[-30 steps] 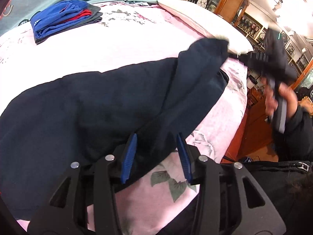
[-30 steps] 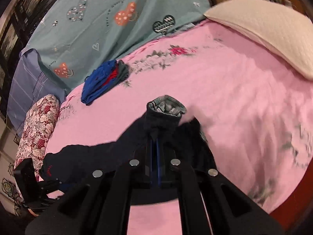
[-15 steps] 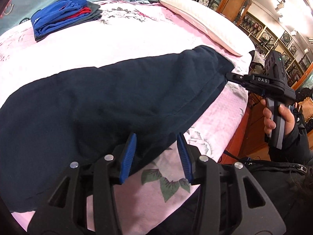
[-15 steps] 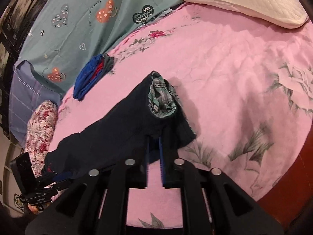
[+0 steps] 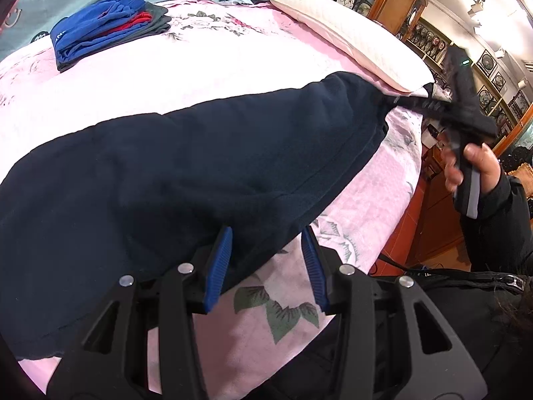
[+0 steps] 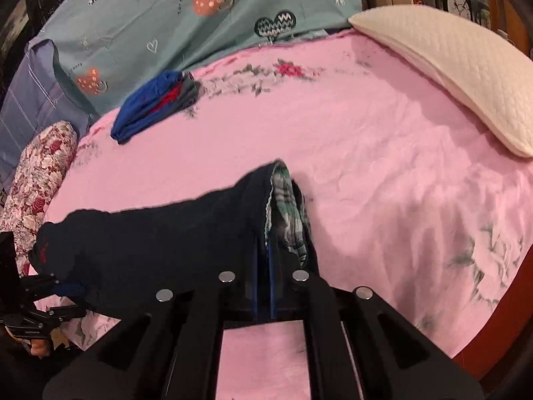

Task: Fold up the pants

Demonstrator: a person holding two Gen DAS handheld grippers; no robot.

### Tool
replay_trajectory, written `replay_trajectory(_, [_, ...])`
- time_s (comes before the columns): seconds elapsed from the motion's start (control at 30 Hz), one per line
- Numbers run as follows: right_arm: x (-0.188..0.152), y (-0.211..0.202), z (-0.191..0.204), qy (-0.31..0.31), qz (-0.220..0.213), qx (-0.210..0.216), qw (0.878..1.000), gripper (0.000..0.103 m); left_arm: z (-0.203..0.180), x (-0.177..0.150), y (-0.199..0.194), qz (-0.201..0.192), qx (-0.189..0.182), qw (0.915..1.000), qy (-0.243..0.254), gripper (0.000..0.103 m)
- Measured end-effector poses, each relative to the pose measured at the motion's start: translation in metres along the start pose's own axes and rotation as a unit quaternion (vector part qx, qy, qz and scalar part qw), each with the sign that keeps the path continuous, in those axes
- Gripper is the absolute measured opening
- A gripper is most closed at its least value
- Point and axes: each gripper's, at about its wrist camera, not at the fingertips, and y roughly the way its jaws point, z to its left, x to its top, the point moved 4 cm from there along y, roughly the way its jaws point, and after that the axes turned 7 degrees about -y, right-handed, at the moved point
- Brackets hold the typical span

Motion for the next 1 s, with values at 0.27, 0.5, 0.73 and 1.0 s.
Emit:
replay_trajectory(0.27, [-0.048,0.017,-0.031,-0.017,0.057,-0.009,0.998,0.005,0.003,0.000,0.002,0.009,-0.013,0.9999,-0.006,0.043])
replay_trajectory(0.5, [-0.007,-0.034,-0.022,-0.007,-0.026,-0.050,0.998,0.051,0.007,0.002,-0.036,-0.020,-0.002,0.9998,0.001,0.046])
replay_trajectory(0.73, [0.004,0.017,0.051,-0.056,0.025,0.011,0.998,0.051,0.070,-0.001,-0.054,-0.038,0.077,0.9937,-0.072,0.051])
replay_trajectory(1.0, [-0.015,0.057,0.040,-0.014,0.097,-0.006,0.995,0.049,0.093,-0.032,-0.064,-0.034,0.091,0.9911,-0.091,0.047])
